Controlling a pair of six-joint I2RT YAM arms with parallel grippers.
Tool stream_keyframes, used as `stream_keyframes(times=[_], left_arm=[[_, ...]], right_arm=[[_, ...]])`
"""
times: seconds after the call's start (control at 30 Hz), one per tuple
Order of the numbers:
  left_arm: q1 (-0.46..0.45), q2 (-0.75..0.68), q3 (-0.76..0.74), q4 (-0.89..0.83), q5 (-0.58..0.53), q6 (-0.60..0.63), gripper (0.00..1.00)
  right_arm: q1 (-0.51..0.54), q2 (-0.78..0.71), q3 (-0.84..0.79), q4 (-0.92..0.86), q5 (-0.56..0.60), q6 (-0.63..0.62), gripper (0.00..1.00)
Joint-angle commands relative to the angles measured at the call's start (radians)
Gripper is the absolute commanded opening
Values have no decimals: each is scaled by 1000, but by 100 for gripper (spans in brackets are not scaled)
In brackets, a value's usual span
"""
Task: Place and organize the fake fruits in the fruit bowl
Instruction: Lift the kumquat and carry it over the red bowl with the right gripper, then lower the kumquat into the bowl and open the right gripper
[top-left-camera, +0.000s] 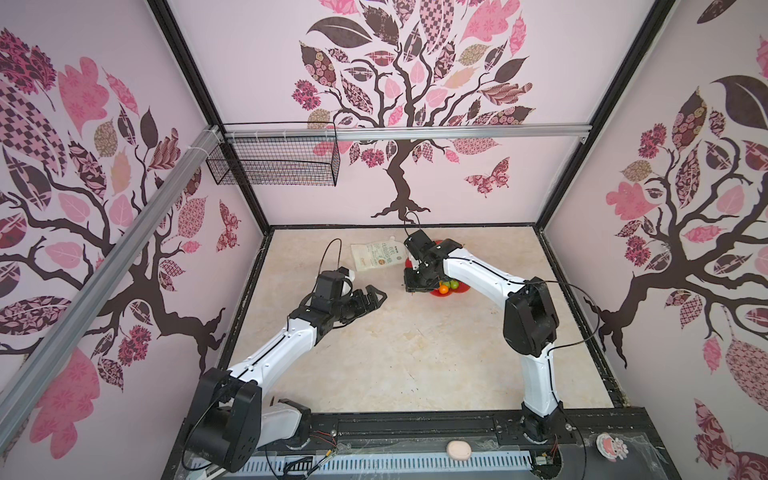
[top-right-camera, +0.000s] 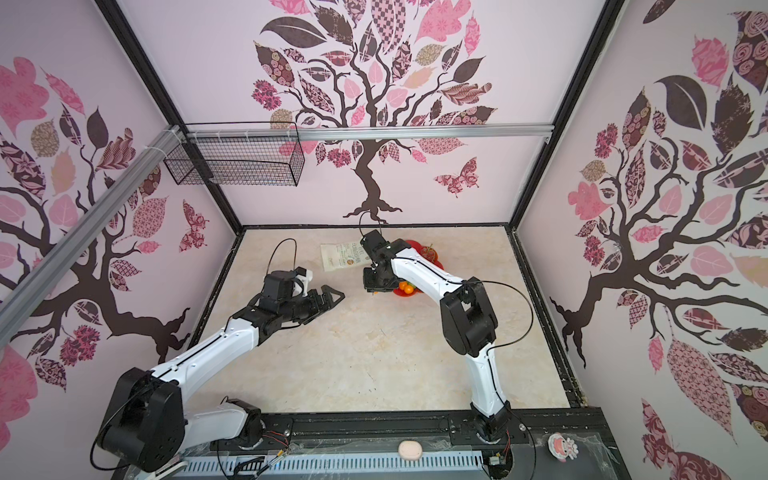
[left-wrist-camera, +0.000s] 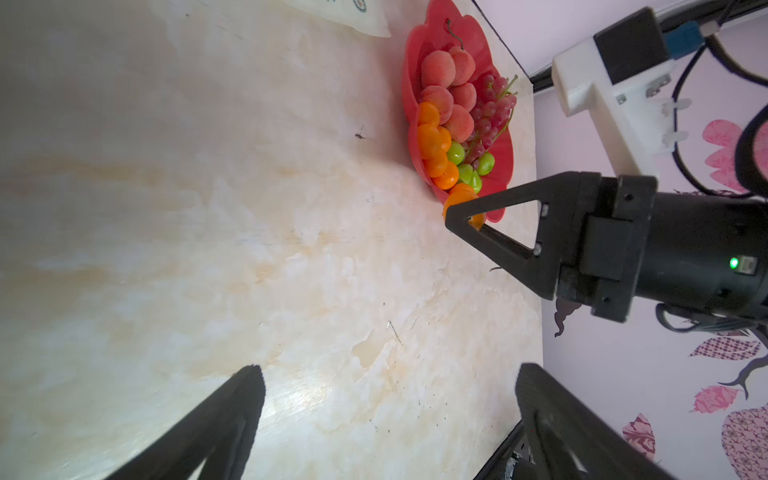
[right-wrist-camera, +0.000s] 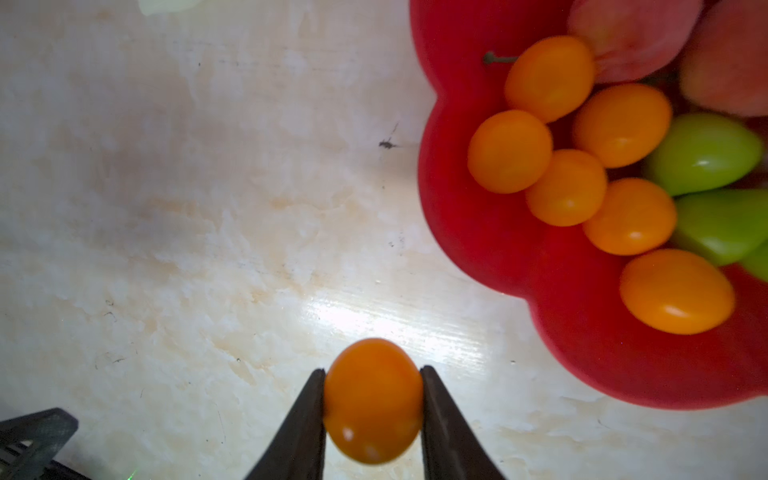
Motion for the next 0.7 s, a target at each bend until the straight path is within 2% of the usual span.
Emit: stream_keyframes(times=[0.0, 0.33, 0.67], left_arm=[[-43, 55, 83, 49, -24, 7, 98], [-135, 207, 215, 73, -18, 11, 98], [-148, 237, 219, 76, -9, 11, 98]], right_arm=[[-36, -74, -17, -13, 16, -27, 36], [-152, -60, -57, 9, -17, -38, 36], [-180, 20, -21, 17, -21, -41, 36]])
